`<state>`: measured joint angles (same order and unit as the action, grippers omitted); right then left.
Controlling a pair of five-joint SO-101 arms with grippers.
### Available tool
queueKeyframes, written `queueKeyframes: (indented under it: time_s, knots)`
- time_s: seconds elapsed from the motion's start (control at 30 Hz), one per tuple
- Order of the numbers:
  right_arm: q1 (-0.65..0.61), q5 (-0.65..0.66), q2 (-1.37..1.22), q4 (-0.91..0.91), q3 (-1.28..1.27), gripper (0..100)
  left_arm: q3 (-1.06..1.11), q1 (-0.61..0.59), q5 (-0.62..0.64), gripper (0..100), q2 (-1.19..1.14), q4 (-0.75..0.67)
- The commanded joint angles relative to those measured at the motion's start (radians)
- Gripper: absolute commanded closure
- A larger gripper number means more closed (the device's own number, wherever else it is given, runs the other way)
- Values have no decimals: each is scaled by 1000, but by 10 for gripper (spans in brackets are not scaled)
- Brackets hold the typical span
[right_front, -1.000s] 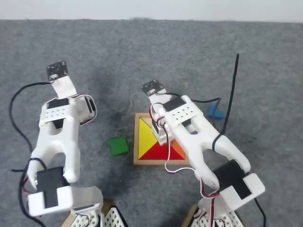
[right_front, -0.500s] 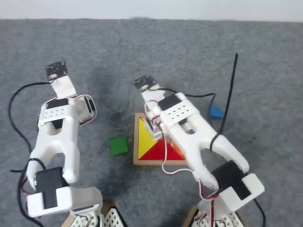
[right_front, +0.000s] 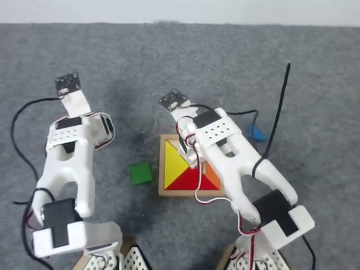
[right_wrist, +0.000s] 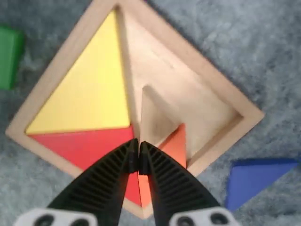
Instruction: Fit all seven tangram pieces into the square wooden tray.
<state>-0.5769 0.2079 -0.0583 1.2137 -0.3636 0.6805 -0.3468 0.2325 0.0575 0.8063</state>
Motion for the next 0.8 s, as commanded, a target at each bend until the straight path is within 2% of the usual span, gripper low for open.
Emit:
queueKeyframes:
  time_s: [0.0, 0.4, 0.77]
  knots:
    - [22, 28, -15, 22, 52, 991, -12, 15, 5, 848, 6, -18]
    - [54, 34, -143, -21, 126, 991, 4, 35, 5, 848, 6, -20]
    - [56, 77, -349, -15, 361, 990, 4, 35, 5, 848, 6, -20]
